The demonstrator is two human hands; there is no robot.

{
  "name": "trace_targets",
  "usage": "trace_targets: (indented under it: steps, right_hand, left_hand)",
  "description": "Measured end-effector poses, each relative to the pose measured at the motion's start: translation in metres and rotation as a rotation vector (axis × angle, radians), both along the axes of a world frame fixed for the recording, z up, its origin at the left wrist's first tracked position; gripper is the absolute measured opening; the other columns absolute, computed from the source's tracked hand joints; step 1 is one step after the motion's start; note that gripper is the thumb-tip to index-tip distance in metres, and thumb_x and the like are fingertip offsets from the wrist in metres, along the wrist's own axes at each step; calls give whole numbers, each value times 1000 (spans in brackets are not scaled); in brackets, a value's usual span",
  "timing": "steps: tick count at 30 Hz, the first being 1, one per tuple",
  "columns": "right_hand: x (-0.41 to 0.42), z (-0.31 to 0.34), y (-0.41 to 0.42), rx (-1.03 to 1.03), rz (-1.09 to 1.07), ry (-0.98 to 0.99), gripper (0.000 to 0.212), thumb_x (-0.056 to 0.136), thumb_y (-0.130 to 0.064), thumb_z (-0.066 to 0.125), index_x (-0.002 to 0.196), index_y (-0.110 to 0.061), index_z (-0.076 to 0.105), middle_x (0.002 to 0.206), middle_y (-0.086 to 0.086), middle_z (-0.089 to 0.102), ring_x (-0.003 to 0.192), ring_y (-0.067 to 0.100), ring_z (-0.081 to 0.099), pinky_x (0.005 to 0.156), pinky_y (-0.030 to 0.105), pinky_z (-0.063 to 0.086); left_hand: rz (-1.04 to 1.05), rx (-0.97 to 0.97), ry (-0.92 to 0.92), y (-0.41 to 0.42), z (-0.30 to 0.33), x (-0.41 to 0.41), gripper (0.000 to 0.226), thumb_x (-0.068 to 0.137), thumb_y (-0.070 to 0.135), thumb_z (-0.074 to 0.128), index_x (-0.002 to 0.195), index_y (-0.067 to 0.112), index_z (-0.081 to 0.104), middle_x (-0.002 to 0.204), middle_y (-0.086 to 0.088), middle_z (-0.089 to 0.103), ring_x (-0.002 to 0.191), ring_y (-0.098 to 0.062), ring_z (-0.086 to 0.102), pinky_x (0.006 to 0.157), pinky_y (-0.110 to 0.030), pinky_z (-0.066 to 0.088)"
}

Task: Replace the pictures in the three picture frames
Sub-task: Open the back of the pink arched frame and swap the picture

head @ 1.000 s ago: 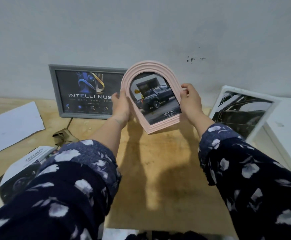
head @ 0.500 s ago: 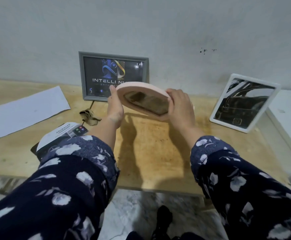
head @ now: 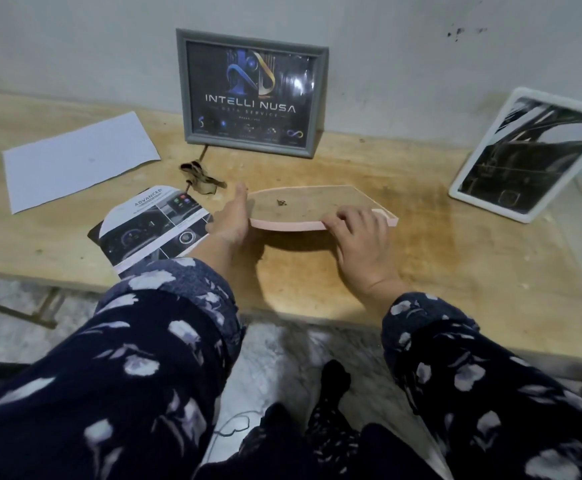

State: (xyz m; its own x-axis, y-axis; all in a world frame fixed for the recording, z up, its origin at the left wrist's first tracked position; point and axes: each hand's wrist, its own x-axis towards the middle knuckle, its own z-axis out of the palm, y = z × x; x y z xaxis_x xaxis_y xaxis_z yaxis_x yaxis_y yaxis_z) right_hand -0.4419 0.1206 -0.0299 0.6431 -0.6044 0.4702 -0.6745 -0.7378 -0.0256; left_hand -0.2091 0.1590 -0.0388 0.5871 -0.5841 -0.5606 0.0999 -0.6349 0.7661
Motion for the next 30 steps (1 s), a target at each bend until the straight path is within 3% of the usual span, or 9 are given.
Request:
trace_targets:
  steps: [2,4,13,18,20,22,24,27,30]
  right_hand:
    - [-5,-5,5,11,66,32,34,81,-10,69,111,-21,59,104,5,59,95,24,50,80,35,34]
    - [-11,-10,7,8,147,75,29,81,-12,70,108,-20,62,98,4,59,90,24,51,74,34,38]
    - [-11,-32,7,92,262,134,16,81,-17,70,98,-17,67,84,3,58,76,23,52,58,29,38]
    - [-7,-41,8,254,203,132,18,81,-13,71,98,-18,74,79,2,58,75,25,55,54,26,34]
    - [-5,-34,9,357,170,97,21,89,-19,59,105,-18,72,85,1,63,83,24,56,60,30,43]
    - [-3,-24,7,449,83,39,28,95,-22,48,115,-19,67,99,-1,67,97,21,56,77,36,49]
    - [-1,-16,1,482,-64,-19,33,96,-19,45,126,-19,59,118,0,62,114,20,51,96,38,45]
    - [-2,-8,-16,702,-339,23,61,92,-33,54,146,-17,31,148,7,36,137,27,28,112,43,28]
    - [-6,-8,-33,944,-394,81,98,76,-51,70,150,-14,18,149,7,33,135,32,25,110,44,27]
  left_hand:
    - [-76,78,-196,11,15,-13,91,83,83,13,143,21,42,149,-18,35,138,-41,26,114,-52,21]
    - [-150,92,-326,14,13,-16,73,93,69,15,145,24,37,150,-17,30,138,-40,21,113,-55,19]
    - [-213,173,-481,6,3,-19,66,95,60,22,147,21,34,152,-14,22,139,-36,15,112,-52,17]
    - [-278,216,-587,8,-1,-18,61,92,46,44,146,18,33,144,-16,37,135,-34,27,105,-47,25]
    - [-257,183,-639,12,-2,-21,58,91,38,49,144,18,35,140,-13,43,133,-32,31,104,-45,26]
    - [-267,170,-719,19,-3,-26,50,91,33,51,138,17,42,136,-10,45,129,-30,35,103,-44,28]
    - [-303,181,-793,26,-6,-33,45,92,32,48,134,17,46,136,-10,43,128,-29,35,102,-44,29]
    - [-328,214,-848,30,-8,-40,46,93,34,45,135,15,46,137,-10,41,128,-29,33,102,-44,30]
    - [-325,256,-833,27,-2,-46,44,91,32,45,131,12,47,137,-11,40,128,-30,31,100,-44,31]
